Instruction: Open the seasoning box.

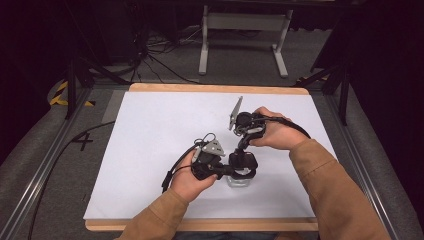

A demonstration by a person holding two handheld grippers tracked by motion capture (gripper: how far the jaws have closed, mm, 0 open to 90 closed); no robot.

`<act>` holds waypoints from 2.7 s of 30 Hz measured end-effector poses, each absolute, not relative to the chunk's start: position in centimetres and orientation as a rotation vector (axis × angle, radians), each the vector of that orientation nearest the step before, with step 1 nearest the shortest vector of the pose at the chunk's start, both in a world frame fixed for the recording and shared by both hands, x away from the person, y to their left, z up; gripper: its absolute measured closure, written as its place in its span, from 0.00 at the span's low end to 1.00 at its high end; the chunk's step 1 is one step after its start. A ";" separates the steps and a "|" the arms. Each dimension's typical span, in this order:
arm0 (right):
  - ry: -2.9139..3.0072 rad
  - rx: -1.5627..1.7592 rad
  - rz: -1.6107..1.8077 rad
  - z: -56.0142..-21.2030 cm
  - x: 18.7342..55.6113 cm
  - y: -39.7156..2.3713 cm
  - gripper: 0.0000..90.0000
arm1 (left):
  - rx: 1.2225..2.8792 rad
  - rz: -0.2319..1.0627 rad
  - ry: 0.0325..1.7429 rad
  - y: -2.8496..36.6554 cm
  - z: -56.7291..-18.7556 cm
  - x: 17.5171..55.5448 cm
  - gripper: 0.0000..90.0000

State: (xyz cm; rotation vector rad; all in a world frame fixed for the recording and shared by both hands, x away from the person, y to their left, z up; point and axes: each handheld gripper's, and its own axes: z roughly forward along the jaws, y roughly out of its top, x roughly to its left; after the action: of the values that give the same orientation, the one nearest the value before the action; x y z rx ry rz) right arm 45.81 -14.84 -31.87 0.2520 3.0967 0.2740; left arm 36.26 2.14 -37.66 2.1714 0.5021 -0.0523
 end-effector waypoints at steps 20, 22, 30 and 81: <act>2.863 0.462 0.909 -30.6 42.0 -25.3 1.00 | 2.094 -0.032 0.495 1.9 -36.5 36.7 0.97; 2.835 0.485 0.936 -30.9 41.4 -26.1 1.00 | 2.080 -0.024 0.487 1.9 -36.1 36.9 0.97; 2.753 0.549 1.001 -32.9 38.4 -28.3 1.00 | 2.005 -0.006 0.501 2.3 -34.9 38.3 0.98; 2.588 0.695 1.203 -37.1 35.8 -29.7 1.00 | 2.032 0.191 0.676 7.6 -32.8 38.1 0.79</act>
State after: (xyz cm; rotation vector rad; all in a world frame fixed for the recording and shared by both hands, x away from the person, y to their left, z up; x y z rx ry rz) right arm 35.80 -29.67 -37.14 0.6947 2.5884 1.2029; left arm 38.09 7.60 -32.84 2.0315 0.6760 0.1908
